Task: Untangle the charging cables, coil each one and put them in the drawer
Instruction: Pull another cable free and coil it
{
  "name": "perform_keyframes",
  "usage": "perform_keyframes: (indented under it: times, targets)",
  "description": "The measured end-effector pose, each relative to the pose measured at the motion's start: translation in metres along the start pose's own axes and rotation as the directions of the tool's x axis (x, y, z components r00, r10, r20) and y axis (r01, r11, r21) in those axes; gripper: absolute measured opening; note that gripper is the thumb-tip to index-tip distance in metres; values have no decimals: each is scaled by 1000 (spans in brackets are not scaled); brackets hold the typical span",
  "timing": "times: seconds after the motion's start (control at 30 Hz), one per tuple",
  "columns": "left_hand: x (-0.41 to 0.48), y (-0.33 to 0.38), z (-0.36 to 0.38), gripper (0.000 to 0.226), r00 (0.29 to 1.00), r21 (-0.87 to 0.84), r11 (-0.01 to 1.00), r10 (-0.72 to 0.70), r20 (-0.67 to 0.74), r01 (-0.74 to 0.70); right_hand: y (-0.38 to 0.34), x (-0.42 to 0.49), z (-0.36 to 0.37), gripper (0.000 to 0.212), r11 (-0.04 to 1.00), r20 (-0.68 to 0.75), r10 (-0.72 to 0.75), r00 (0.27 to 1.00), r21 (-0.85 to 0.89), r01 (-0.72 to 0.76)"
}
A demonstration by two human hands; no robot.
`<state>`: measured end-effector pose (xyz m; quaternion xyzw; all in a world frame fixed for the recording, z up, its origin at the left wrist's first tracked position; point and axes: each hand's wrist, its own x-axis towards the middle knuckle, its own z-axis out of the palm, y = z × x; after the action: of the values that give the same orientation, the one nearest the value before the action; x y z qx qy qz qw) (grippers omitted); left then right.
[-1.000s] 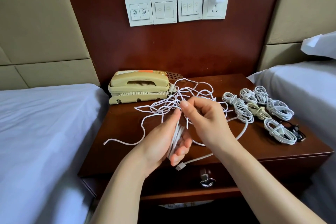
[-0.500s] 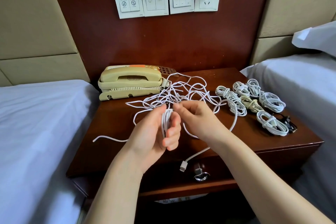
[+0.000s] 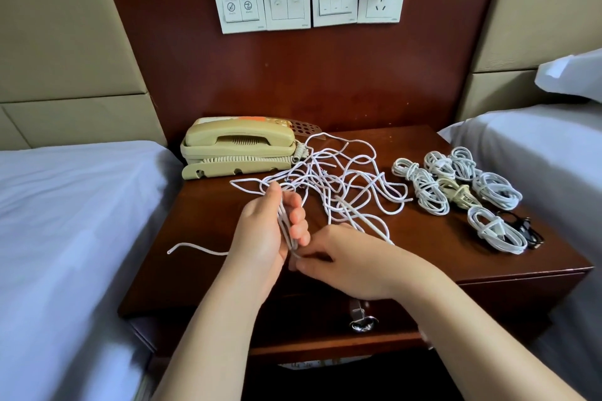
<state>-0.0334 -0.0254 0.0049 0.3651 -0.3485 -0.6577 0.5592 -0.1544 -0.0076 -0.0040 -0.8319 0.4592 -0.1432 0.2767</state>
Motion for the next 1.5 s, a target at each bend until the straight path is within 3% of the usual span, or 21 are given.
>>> perform_keyframes:
  times: [0.1,0.2,0.33,0.43,0.6,0.83,1.03,1.17,1.27,1.4,1.5]
  targets:
    - [3,-7,2,44,995,84,995,57,-78,-50,-4,-6,-8,25,1000,95,15,995,-17,-14]
    - [10,-12,-4,46,952,445,880,261,-159,-167,-12,-14,-13,24,999,130,-33,991,33,29]
    - [14,-12,-9,50,955,528,841,242,-173,-118,-6,-11,-15,27,988,-190,-115,975,75,131]
    - [12,-17,-5,54,983,590,802,171,-69,-98,2,-9,-16,29,972,-340,-102,935,163,166]
    - [1,-19,5,58,992,440,898,-71,100,20,7,-6,-11,21,948,-440,-43,897,265,175]
    - [-10,-13,7,72,889,379,898,-348,297,224,23,0,-17,30,966,-560,47,827,236,105]
    - [-15,-5,2,49,869,371,912,-321,377,176,29,7,-15,37,935,-545,19,838,306,178]
    - [-19,0,0,47,870,348,924,-296,393,157,32,8,-16,41,892,-465,62,883,423,160]
    - [-22,4,1,41,887,263,954,-243,393,144,33,9,-16,44,872,-383,83,920,474,119]
    - [-19,7,-2,54,930,75,985,-170,325,154,29,8,-10,47,878,-266,77,961,474,61]
    - [-15,10,-2,53,953,-82,981,-151,261,177,23,8,-3,43,920,-209,77,975,391,12]
